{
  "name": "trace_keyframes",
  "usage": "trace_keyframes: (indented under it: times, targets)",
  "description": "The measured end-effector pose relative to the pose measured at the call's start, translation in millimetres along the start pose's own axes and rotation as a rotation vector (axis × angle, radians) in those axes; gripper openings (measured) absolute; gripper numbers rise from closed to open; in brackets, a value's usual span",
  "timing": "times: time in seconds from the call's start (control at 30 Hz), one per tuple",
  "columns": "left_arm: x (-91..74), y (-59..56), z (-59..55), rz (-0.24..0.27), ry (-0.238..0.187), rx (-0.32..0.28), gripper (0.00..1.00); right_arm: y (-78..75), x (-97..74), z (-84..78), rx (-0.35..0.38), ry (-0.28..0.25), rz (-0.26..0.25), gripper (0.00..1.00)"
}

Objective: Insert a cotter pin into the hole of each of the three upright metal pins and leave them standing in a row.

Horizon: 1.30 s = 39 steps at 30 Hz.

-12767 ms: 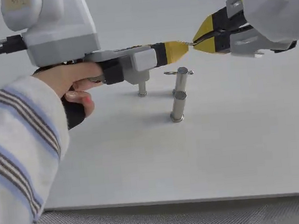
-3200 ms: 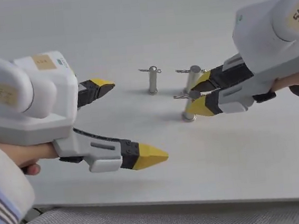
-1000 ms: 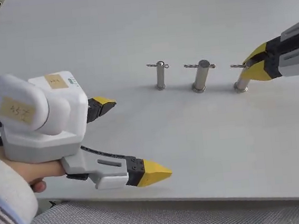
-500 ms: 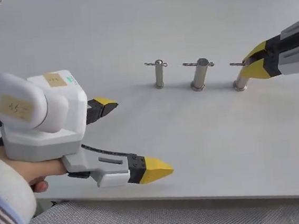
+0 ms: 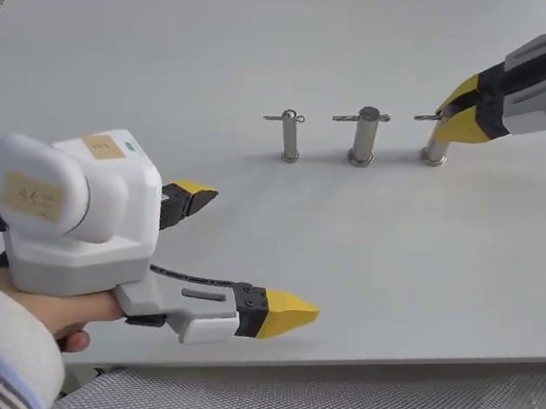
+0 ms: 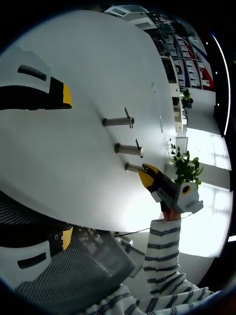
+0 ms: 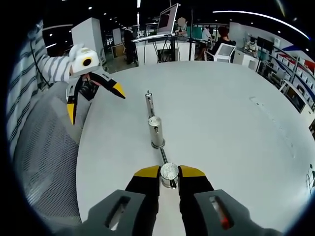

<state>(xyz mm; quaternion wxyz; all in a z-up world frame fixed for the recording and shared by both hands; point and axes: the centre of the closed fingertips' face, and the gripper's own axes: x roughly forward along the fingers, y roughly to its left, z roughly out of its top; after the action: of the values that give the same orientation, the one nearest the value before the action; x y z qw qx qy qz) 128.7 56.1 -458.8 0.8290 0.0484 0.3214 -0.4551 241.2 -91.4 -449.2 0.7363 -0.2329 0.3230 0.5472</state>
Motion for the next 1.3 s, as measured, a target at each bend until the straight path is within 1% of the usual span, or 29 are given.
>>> trace_keyframes:
  times: [0.07,0.13,0.2,0.27,0.33,0.43,0.47,0.53,0.57,0.67,0.73,0.77,0.87,0.97,1.0,1.03,1.07,1.13,1.23,1.3]
  targets:
    - [-0.3,0.1,0.7,0.001,0.0,0.002,0.96,0.7,0.1,0.5,0.012,-0.008,-0.001,0.09]
    - [-0.5,0.2,0.7,0.002,0.003,0.007,0.96,2.3,0.9,2.8,0.04,-0.029,-0.001,0.1]
    - [-0.8,0.0,1.1,0.001,0.003,0.008,0.96,4.0,0.6,5.9,0.059,-0.049,0.007,0.14]
    - [-1.1,0.2,1.7,0.003,0.002,0.01,0.96,-0.3,-1.2,6.9,0.047,-0.055,-0.013,0.2]
    - [-1.6,0.4,2.5,0.004,0.002,0.012,0.96,0.8,-4.2,8.7,0.044,-0.055,-0.018,0.23]
    - [-2.5,1.5,5.1,0.008,-0.005,0.013,0.96,3.4,-10.2,15.5,0.042,-0.083,-0.033,0.29]
    - [-3.0,2.2,6.7,0.012,-0.011,0.012,0.96,3.9,-12.1,17.2,0.043,-0.089,-0.041,0.32]
    - [-3.8,3.4,9.6,0.017,-0.021,0.012,0.96,5.8,-17.5,22.1,0.041,-0.115,-0.064,0.38]
    - [-4.2,3.8,10.9,0.018,-0.025,0.011,0.96,11.6,-21.0,24.8,0.047,-0.126,-0.071,0.4]
    - [-5.8,4.9,15.2,0.024,-0.04,0.008,0.96,19.7,-27.6,27.8,0.069,-0.152,-0.088,0.45]
    - [-7.0,5.9,18.6,0.028,-0.055,0.001,0.96,27.3,-30.1,29.4,0.1,-0.176,-0.087,0.5]
    - [-7.7,6.6,20.4,0.03,-0.063,-0.004,0.96,30.5,-31.2,29.2,0.112,-0.189,-0.084,0.52]
    - [-9.1,8.1,24.5,0.036,-0.082,-0.017,0.96,37.3,-31.6,26.4,0.14,-0.199,-0.088,0.6]
    - [-10.7,9.4,29.4,0.043,-0.104,-0.028,0.96,42.9,-33.6,23.0,0.181,-0.21,-0.106,0.63]
    - [-11.4,9.5,31.4,0.044,-0.114,-0.035,0.96,42.1,-34.6,19.9,0.212,-0.205,-0.127,0.64]
    - [-11.9,9.5,32.9,0.044,-0.122,-0.041,0.96,38.8,-36.3,16.2,0.248,-0.199,-0.172,0.69]
    - [-12.2,9.4,33.6,0.044,-0.126,-0.045,0.96,36.6,-37.4,13.6,0.253,-0.197,-0.196,0.73]
    - [-12.9,9.6,34.7,0.046,-0.133,-0.049,0.96,35.1,-39.3,6.0,0.275,-0.184,-0.219,0.78]
    - [-14.3,10.8,35.3,0.054,-0.14,-0.055,0.96,37.5,-43.1,-1.4,0.316,-0.188,-0.223,0.86]
    - [-16.3,13.1,35.2,0.064,-0.145,-0.063,0.96,40.2,-46.6,-3.8,0.352,-0.203,-0.22,0.86]
